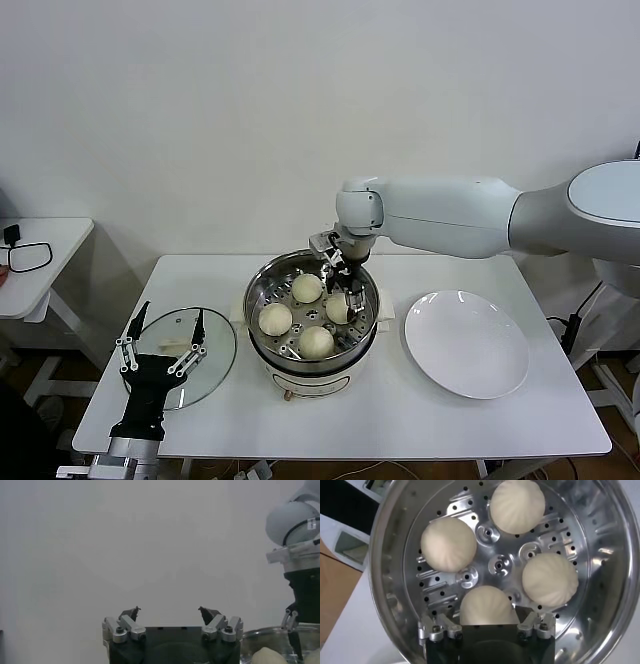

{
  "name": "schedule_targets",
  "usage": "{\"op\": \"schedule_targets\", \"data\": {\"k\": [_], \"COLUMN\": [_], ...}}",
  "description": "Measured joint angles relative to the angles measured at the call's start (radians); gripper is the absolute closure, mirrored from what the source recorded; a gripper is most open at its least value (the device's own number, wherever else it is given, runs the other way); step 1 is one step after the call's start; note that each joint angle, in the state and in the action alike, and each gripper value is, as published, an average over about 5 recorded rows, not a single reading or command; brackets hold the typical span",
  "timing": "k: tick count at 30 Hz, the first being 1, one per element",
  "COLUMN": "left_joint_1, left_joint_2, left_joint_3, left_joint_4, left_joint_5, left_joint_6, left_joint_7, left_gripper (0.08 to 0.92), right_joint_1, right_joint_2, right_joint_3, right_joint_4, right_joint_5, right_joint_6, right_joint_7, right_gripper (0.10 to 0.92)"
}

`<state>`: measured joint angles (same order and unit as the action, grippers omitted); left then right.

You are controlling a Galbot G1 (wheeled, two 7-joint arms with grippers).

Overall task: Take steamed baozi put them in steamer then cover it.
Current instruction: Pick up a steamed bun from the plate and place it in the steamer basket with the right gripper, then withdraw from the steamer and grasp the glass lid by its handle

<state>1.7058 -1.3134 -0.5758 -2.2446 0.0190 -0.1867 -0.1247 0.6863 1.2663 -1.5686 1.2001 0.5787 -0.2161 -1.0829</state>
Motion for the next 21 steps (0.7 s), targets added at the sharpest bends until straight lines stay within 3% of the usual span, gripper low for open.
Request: {"op": "schedule_targets", "data": {"k": [6,10,21], "left_joint_1": [-0.006,-0.018,-0.052], "left_joint_2": [0.003,0.006,0.021], "left_joint_3": [0.002,0.004,-0.006], "left_joint_4": [0.010,0.020,0.051], "left_joint_5": [0.017,0.034,0.102], "left_joint_6": [-0.002,-0.001,0.003], "left_joint_7": [-0.003,-0.009,-0.020], "left_gripper": [0.177,0.177,0.177], "right_joint_1": [-0.006,-0.036,-0.313], "right_joint_2": [-0.086,-0.169,-0.390], "right_joint_3": [0.096,0.167,0.486], "right_joint_4": [0.050,0.099,0.244], "right_joint_5": [0.027,0.055,0.075], "right_joint_6": [0.037,0.097,0.323], "right_joint_7": [0.029,0.129,0.766], "right_gripper": [0.203,0.203,0.203]}}
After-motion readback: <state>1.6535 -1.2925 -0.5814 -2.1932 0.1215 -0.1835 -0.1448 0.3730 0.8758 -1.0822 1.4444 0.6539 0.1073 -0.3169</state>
